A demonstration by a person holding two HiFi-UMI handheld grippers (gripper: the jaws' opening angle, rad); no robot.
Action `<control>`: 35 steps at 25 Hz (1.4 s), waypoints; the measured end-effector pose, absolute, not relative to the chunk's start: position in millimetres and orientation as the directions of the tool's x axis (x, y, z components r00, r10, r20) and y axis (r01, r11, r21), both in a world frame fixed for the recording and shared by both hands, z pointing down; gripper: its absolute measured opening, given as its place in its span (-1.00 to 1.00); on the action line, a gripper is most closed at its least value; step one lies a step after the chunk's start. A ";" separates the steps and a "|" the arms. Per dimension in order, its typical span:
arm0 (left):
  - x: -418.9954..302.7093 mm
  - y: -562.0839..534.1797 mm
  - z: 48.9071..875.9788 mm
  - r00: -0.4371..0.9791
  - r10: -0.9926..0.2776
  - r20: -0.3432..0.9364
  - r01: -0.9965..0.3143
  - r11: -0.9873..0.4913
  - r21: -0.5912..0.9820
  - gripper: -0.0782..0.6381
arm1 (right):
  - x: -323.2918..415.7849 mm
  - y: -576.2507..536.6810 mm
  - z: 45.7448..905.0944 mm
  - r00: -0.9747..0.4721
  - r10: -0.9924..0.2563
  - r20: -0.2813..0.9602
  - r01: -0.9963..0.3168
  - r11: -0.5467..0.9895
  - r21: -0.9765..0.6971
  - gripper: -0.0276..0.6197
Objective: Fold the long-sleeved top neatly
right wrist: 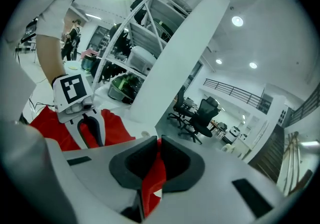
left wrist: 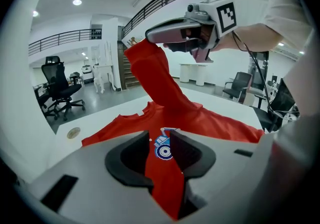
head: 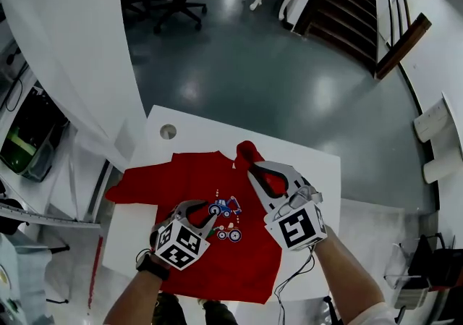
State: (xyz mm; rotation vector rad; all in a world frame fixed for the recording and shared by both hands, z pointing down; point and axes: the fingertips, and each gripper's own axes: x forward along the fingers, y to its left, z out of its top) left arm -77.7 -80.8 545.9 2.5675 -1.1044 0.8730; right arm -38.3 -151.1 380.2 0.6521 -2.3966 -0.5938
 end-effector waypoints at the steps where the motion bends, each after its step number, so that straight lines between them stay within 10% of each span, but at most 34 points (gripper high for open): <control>1: -81.7 -80.5 546.8 0.539 -0.595 0.597 -0.722 -0.691 -0.036 -0.41 | -45.6 -147.9 386.3 -0.718 -0.555 0.421 -0.295 0.790 0.538 -0.79; 35: -221.6 -63.4 581.6 0.419 -0.632 0.652 -0.827 -0.562 -0.014 -0.40 | -198.8 -90.1 553.7 -0.723 -0.312 0.617 -0.054 0.915 0.399 -0.54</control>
